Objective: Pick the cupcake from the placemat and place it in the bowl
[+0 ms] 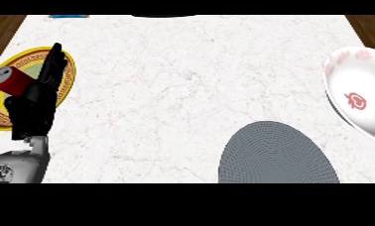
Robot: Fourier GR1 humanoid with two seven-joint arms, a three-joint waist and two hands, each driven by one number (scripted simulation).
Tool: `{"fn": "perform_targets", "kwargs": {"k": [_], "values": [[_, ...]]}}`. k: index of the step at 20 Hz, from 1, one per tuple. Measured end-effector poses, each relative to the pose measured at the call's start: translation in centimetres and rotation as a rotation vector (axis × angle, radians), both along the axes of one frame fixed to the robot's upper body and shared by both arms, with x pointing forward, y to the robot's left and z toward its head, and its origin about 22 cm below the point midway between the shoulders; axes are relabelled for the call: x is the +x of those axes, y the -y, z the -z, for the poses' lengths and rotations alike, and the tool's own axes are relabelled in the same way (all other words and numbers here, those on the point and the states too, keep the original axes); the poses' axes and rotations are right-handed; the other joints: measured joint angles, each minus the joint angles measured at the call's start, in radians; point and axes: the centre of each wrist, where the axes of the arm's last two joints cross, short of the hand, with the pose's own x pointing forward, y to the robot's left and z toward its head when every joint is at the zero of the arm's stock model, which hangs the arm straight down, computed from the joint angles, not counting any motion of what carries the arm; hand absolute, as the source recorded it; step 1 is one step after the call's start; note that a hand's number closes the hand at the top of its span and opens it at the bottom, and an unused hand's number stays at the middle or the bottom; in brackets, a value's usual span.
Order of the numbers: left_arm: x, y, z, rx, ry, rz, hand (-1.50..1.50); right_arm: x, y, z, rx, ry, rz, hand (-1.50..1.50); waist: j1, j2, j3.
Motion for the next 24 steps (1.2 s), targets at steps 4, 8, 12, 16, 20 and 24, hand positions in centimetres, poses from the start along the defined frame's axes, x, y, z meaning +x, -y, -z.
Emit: {"fn": "perform_targets", "kwargs": {"k": [4,8,12,16,20,24], "values": [[1.0,0.8,0.0,-0.004,0.004,0.027,0.00,3.1,2.9,-0.8,0.053,0.038,0.080,1.50,0.022,0.004,0.001],[1.3,1.5,-0.7,-0.003,0.007,0.044,0.00,6.4,5.6,-0.5,0.048,0.091,0.157,1.50,0.040,0.006,0.002],[1.3,1.9,-0.7,-0.002,0.009,0.052,0.00,9.4,8.2,0.2,-0.020,0.140,0.237,1.50,0.052,0.008,0.002],[1.6,1.9,-0.6,0.000,0.008,0.060,0.00,12.0,10.1,1.2,-0.127,0.191,0.316,1.50,0.059,0.010,0.002],[1.9,2.4,-0.3,-0.005,0.016,0.072,0.00,15.1,11.4,3.0,-0.198,0.215,0.365,1.50,0.069,0.013,0.003],[2.1,2.7,-0.7,-0.002,0.015,0.078,0.00,18.2,11.8,5.0,-0.195,0.163,0.394,1.50,0.075,0.014,0.004]]}}
